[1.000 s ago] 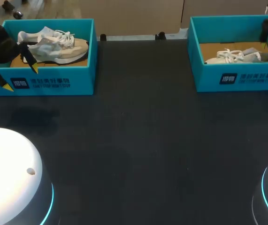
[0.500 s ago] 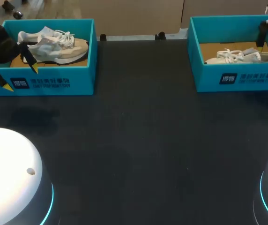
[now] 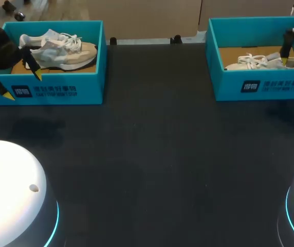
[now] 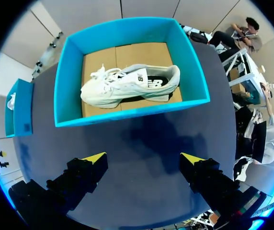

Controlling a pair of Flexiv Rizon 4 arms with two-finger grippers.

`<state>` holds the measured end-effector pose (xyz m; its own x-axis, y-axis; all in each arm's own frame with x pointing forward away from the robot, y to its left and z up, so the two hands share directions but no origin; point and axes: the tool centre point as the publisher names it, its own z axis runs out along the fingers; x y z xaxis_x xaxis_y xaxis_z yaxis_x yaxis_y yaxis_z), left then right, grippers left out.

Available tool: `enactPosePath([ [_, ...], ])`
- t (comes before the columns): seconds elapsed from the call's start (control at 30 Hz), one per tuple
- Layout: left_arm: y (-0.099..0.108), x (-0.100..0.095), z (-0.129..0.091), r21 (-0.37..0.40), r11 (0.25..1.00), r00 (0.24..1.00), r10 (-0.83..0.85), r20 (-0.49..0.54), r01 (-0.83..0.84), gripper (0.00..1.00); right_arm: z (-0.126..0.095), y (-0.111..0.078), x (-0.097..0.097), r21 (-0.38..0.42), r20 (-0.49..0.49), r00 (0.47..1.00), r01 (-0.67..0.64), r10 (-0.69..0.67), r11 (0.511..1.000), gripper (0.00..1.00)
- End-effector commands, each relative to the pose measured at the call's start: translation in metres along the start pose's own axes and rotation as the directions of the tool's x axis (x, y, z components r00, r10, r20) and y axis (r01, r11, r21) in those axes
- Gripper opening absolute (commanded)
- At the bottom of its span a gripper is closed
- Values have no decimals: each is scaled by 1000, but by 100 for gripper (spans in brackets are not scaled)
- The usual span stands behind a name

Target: Take the shoe out of the shoebox, open the shoe tongue, remove and reinsert the insole, then place the shoe into the shoebox

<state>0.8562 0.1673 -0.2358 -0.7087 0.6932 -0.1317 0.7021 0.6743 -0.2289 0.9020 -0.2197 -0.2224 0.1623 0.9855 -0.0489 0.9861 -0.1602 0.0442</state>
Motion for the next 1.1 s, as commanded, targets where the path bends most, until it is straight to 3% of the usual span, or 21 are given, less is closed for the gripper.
enactPosePath([
  [0.03,10,-16,-6,-82,978,982,-190,4,190,100,0,-2,-1,-6,-1,1000,-1,1,1000,100],
  [0.2,40,-46,-20,-196,835,851,-526,-4,515,100,0,-2,-1,-6,-1,1000,-1,1,1000,100],
  [0.4,85,-73,-38,-305,439,478,-877,60,845,100,0,-2,-1,-6,-1,1000,-1,1,1000,100],
  [0.43,95,-76,-41,-325,314,359,-929,88,892,100,0,-2,-1,-6,-1,1000,-1,1,1000,100],
  [0.53,113,-78,-46,-337,112,160,-980,118,935,100,0,-2,-1,-6,-1,1000,-1,1,1000,100],
  [0.57,113,-78,-46,-337,112,160,-980,118,935,100,0,-2,-1,-6,-1,1000,-1,1,1000,100],
  [0.6,125,-81,-50,-329,-32,25,-986,167,944,100,0,-2,-1,-6,-1,1000,-1,1,1000,100],
  [0.63,131,-83,-53,-317,-95,-16,-970,244,944,100,0,-2,-1,-6,-1,1000,-1,1,1000,100],
  [1.0,131,-83,-53,-317,-95,-16,-970,244,944,100,0,-2,-1,-6,-1,1000,-1,1,1000,100],
  [1.1,133,-94,-53,-305,-377,-272,-902,335,874,100,0,-2,-1,-6,-1,1000,-1,1,1000,100],
])
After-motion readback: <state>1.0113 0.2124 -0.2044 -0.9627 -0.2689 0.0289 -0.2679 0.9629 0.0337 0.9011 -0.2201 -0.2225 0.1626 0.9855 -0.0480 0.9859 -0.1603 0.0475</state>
